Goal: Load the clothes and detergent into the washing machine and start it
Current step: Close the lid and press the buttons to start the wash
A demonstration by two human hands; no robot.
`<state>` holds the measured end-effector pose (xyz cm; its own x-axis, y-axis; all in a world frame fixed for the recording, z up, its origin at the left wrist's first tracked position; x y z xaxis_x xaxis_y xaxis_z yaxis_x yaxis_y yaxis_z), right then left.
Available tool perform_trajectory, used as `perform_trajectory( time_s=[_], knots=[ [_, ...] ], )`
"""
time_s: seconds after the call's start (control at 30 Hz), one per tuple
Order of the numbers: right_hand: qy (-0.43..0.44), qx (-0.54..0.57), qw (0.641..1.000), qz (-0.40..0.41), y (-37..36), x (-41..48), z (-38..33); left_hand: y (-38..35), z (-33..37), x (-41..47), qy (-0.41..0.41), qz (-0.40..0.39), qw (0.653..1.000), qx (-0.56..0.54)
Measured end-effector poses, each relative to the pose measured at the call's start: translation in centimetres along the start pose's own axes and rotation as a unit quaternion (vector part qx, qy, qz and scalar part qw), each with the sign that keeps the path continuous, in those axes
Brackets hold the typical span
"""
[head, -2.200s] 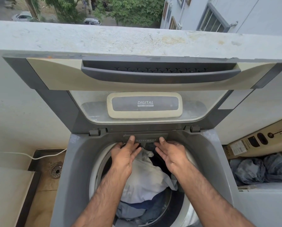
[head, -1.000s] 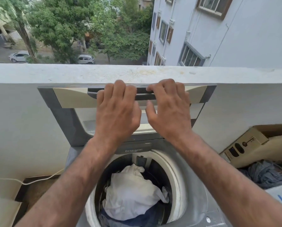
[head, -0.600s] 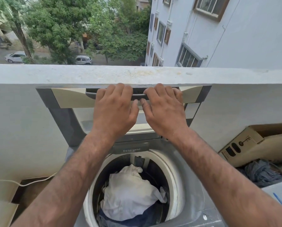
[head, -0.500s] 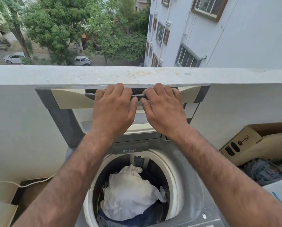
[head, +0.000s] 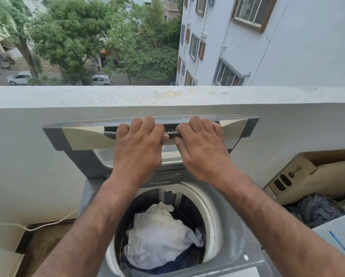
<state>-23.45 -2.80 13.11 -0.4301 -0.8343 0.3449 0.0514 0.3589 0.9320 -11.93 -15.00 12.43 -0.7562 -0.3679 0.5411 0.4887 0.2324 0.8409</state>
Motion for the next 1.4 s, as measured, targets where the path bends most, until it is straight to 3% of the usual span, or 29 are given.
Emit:
perform_trajectory(
  time_s=[0.27,0.53,0.7,0.87,1.13,1.4],
  knots=[
    [0.018,0.004,1.0,-0.006,1.5,-5.3,-0.8,3.1,2.3,-4.5,0.004,-0.024,0.999,-0.022],
    [0.009,0.061,0.994,-0.087,2.1,-10.1,-1.7,4.9,4.6,-8.8,0.064,-0.127,0.987,-0.077],
    [-0.001,0.089,0.973,-0.214,0.7,-13.4,-2.2,4.0,6.0,-12.2,0.099,-0.239,0.962,-0.093],
    [-0.016,0.104,0.958,-0.268,-1.3,-15.2,-1.9,2.8,7.0,-13.7,0.142,-0.35,0.921,-0.094],
    [-0.04,0.131,0.932,-0.335,-4.2,-16.2,-1.8,-0.3,6.9,-15.8,0.156,-0.446,0.873,-0.123],
    [-0.048,0.142,0.924,-0.351,-6.4,-17.3,-1.7,-2.2,7.2,-17.5,0.153,-0.471,0.86,-0.12]
  ],
)
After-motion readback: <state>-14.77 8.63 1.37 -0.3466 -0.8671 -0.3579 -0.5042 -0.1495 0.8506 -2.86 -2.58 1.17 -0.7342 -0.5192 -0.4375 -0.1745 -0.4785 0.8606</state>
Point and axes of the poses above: each hand's wrist, its own x-axis towards the middle knuckle, its own y-axis out of the back of the hand, z = x × y, the point moved 2 cm from there along x, towards the middle knuckle, and after that the axes turned 6 degrees about -z, right-handed, at the moved point
